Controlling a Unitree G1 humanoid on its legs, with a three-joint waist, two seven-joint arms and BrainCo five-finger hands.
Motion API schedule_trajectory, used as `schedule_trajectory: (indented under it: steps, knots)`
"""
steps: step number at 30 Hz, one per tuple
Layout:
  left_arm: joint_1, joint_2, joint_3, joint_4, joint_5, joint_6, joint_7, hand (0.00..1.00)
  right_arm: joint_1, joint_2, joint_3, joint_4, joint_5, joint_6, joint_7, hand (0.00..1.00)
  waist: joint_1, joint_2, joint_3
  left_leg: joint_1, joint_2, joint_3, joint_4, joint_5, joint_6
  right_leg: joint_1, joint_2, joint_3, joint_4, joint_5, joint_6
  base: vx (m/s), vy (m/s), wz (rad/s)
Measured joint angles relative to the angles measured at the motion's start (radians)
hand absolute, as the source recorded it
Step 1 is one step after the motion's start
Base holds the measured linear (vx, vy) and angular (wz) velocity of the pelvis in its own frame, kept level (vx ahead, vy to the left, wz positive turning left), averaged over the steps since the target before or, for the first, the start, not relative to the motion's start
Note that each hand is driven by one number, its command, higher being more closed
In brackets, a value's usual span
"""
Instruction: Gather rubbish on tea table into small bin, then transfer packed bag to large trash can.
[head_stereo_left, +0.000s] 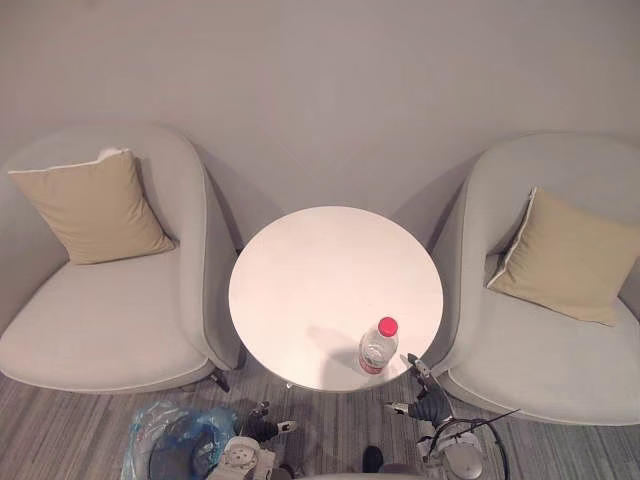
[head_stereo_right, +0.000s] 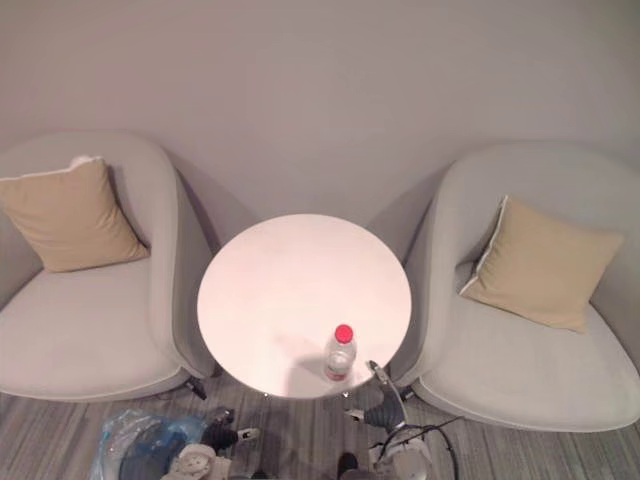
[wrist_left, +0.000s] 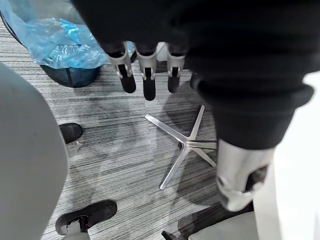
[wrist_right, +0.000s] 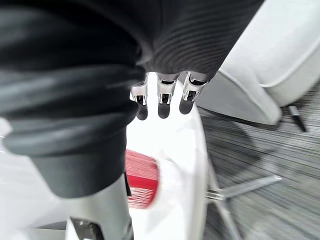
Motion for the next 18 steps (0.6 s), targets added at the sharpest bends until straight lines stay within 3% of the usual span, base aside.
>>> schedule_trajectory:
  steps: [11, 18]
  knots:
    - [0.018, 0.000, 0.000, -0.008, 0.002, -0.002, -0.005, 0.00, -0.009, -0.041, 0.069, -0.078, -0.034, -0.011, 0.014, 0.00, 0.002, 0.019, -0.022, 0.021, 0.027, -0.016, -0.026, 0.018, -0.020, 0.002, 0.034, -0.011, 0.020, -0.021, -0.023, 0.05, -0.030, 0.03]
    - [0.018, 0.000, 0.000, -0.014, -0.003, -0.007, -0.001, 0.00, -0.079, -0.039, 0.085, -0.078, -0.034, -0.010, -0.028, 0.00, 0.011, 0.018, -0.021, 0.022, 0.028, -0.034, -0.030, 0.018, -0.020, 0.014, 0.039, -0.039, 0.024, -0.044, -0.024, 0.04, -0.005, 0.12]
